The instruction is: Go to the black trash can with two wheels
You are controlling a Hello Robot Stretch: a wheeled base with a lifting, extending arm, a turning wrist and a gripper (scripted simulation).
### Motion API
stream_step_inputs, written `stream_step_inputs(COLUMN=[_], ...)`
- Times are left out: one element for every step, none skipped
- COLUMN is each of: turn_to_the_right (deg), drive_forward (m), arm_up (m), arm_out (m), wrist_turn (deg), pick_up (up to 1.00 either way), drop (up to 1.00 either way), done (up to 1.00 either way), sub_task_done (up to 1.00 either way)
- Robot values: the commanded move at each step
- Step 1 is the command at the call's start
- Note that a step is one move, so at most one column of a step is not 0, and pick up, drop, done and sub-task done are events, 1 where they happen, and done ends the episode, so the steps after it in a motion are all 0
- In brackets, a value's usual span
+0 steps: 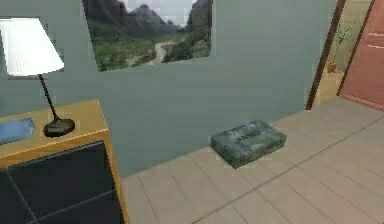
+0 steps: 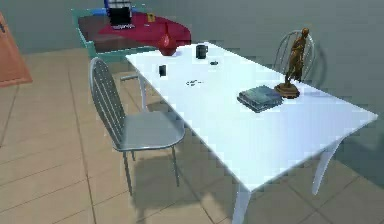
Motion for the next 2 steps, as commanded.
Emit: stream_step_inputs(turn_to_the_right=[15.0,0.0], drive_forward=[0.00,0.20], arm_up=[0.00,0.00], arm_out=[0.00,0.00], wrist_turn=[0.0,0.0], pick_up=[0.00,0.00], drop=[0.00,0.00], done=[0.00,0.00], sub_task_done=[0.00,0.00])
